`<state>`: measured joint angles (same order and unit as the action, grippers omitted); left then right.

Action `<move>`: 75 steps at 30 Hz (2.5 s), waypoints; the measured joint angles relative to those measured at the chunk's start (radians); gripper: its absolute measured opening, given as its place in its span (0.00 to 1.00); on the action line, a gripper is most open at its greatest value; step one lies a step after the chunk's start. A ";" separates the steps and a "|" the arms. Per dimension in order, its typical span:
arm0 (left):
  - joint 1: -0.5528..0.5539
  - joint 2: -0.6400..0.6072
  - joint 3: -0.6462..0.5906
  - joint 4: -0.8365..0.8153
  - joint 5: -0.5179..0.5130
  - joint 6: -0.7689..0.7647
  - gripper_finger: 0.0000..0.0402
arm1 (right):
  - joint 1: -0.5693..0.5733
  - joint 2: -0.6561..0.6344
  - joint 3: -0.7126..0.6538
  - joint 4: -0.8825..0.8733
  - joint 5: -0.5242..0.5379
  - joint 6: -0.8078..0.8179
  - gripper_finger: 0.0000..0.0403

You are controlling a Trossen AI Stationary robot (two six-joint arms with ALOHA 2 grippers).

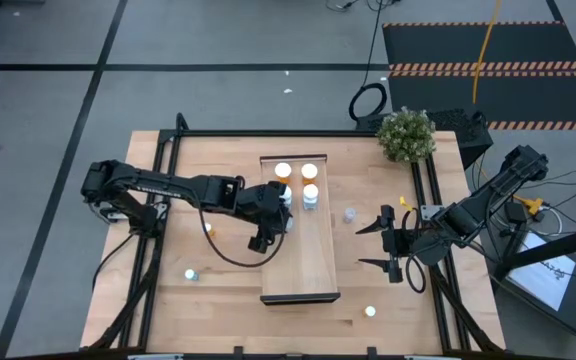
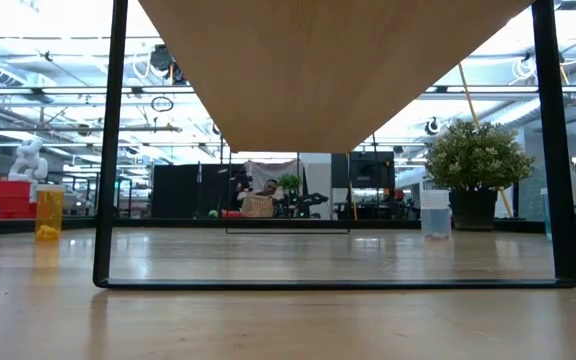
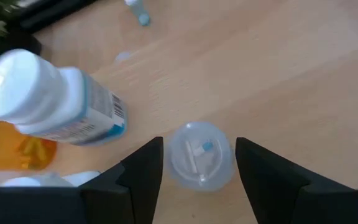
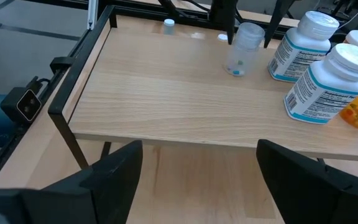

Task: Pick and place medicine bottles onto shelf by color
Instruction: Put the bottom transparent pill bottle on the shelf, then put the transparent pill bottle on the shelf aligned with the other transparent pill bottle

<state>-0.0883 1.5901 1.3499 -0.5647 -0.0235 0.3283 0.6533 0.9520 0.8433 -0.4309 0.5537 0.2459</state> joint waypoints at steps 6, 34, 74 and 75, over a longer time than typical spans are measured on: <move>-0.006 -0.014 0.000 0.040 -0.009 -0.008 0.50 | 0.000 0.000 0.000 0.000 0.000 0.000 0.76; -0.174 -0.167 -0.068 0.036 -0.398 -0.236 0.50 | -0.390 0.007 -0.139 -0.075 -0.185 0.023 0.67; -0.159 -0.167 -0.125 0.088 -0.423 -0.246 0.50 | -0.890 0.327 -0.179 0.022 -0.688 -0.398 0.46; -0.159 -0.167 -0.125 0.089 -0.423 -0.246 0.50 | -0.890 0.322 -0.178 0.023 -0.688 -0.384 0.44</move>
<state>-0.2474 1.4227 1.2251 -0.4759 -0.4461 0.0826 -0.2363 1.2735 0.6651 -0.4083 -0.1341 -0.1382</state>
